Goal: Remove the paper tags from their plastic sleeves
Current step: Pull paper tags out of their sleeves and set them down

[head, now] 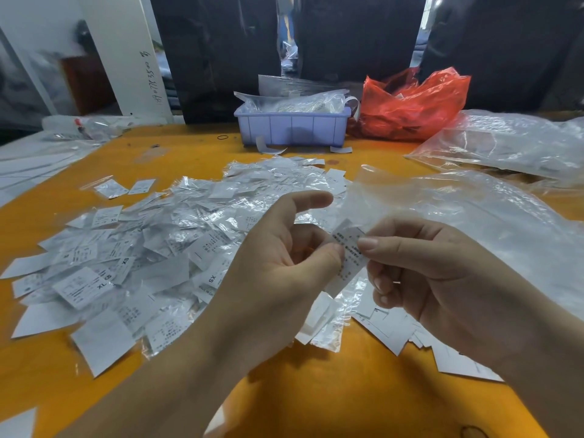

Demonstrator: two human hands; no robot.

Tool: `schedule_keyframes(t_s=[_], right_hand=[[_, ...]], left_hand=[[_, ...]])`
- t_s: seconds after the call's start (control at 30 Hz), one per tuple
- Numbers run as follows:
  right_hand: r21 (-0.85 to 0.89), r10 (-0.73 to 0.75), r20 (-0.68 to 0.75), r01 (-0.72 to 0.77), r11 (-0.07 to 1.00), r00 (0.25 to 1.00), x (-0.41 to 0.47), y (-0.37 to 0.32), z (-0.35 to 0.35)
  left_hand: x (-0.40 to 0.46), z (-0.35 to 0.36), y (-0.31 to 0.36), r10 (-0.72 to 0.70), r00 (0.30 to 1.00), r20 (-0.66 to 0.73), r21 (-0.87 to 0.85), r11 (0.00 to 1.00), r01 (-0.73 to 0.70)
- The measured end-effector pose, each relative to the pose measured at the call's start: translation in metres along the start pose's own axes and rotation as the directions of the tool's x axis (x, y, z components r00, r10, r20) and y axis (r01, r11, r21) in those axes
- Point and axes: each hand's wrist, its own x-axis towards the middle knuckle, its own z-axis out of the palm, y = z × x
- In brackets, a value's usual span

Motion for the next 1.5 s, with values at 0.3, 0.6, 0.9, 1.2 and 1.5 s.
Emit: schedule_keyframes(t_s=[0.3,0.6,0.9,1.2,1.5], right_hand=[[-0.071,0.001,-0.03,-0.003,0.997,1.0,-0.0004,-0.0004,0.0035],[-0.312,-0.103,-0.043,0.084,0.946,0.994,-0.0023,0.0007,0.0087],[-0.38,-0.121,-0.068,0.086,0.921,0.99,-0.0016,0.0028,0.0069],[-0.354,-0.116,-0.075,0.083,0.932,0.99,-0.0013,-0.0001,0.0056],[-0.347,-0.068,0.017,0.07,0.935,0.997,-0.0008,-0.0005,0.0044]], left_hand=[[-0.0016,0.001,-0.0011,0.025,0.997,-0.079,0.016,1.0,-0.023],[-0.0019,0.0009,-0.0033,0.014,0.996,-0.088,0.084,0.996,-0.006],[-0.0011,0.0008,-0.004,-0.008,1.0,-0.021,0.075,0.997,0.01],[-0.0012,0.0004,-0.0005,0.004,1.0,-0.006,0.075,0.997,-0.003],[-0.0025,-0.0001,0.0002,0.01,1.0,0.006,0.087,0.996,-0.01]])
